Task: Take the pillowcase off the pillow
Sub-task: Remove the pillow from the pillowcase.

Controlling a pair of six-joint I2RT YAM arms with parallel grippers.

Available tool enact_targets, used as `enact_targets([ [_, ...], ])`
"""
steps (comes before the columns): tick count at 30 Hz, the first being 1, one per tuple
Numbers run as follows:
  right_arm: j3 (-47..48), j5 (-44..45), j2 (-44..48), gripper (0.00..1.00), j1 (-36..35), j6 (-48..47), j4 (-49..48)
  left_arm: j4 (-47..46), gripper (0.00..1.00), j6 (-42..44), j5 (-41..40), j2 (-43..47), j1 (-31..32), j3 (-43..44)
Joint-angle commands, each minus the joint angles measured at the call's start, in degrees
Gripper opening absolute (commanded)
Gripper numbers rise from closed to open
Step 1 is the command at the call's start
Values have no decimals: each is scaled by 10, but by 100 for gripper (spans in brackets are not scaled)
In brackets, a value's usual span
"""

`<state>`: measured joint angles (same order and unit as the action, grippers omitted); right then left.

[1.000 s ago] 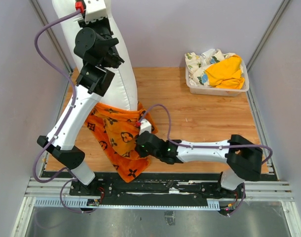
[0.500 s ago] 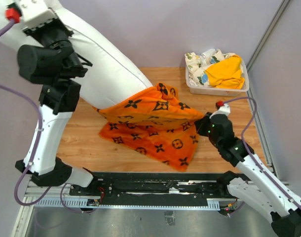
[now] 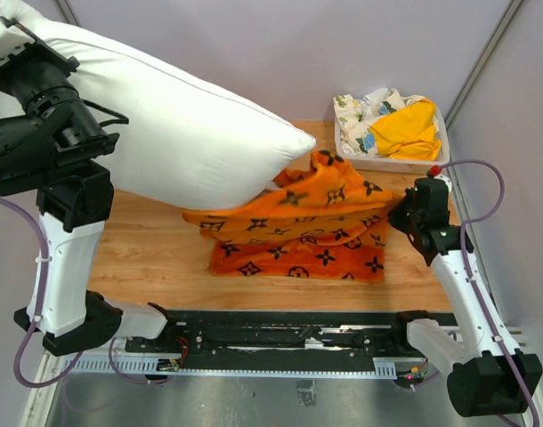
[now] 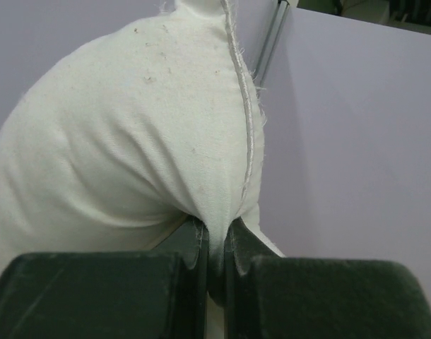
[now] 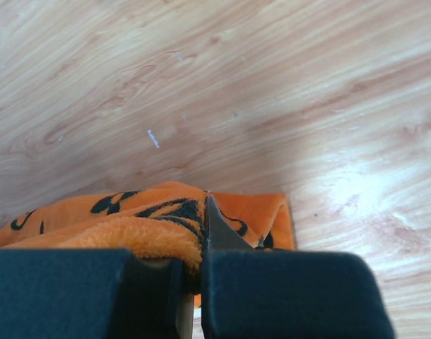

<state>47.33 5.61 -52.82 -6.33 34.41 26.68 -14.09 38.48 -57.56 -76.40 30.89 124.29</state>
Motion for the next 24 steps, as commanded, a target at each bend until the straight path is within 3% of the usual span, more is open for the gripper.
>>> enact_targets([
  [1, 15, -16, -16, 1, 55, -2, 24, -86, 0, 14, 72, 65, -6, 30],
  [10, 20, 5, -5, 1, 63, 7, 22, -38, 0, -1, 91, 78, -6, 18],
  [18, 50, 16, 40, 1, 63, 17, 23, 172, 0, -31, 240, 39, -6, 25],
  [24, 39, 2, 51, 1, 63, 16, 26, 303, 0, -50, 263, 23, -5, -40],
])
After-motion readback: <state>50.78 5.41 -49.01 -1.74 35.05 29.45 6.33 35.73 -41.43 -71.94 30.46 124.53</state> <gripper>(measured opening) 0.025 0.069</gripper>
